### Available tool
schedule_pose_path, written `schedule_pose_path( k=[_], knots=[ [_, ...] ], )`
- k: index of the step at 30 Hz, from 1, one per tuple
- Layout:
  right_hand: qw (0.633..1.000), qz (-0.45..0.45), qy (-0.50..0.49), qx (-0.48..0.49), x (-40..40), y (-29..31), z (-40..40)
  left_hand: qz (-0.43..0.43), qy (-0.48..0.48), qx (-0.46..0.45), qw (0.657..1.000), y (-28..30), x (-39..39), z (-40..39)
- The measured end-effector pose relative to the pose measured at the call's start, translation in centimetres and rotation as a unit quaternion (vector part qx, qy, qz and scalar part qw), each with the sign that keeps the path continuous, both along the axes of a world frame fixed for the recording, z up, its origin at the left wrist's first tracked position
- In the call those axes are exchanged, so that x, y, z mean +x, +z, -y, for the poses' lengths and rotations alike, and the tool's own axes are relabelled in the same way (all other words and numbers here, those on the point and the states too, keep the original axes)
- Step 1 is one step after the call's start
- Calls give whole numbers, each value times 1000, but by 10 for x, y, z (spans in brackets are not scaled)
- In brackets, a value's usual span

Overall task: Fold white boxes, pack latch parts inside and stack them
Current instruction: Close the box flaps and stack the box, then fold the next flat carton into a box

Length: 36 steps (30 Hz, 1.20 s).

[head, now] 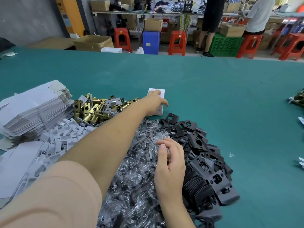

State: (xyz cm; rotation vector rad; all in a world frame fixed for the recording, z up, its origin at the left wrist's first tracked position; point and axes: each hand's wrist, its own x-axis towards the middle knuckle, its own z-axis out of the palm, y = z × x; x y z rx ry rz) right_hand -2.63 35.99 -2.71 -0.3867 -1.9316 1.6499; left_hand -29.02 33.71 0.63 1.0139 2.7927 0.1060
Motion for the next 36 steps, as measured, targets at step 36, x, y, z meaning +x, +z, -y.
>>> schedule_pose_path(
  k=[36],
  knots=[
    [998, 10, 27, 57, 0, -4, -4, -27, 455, -101, 884, 4, 182, 347]
  ],
)
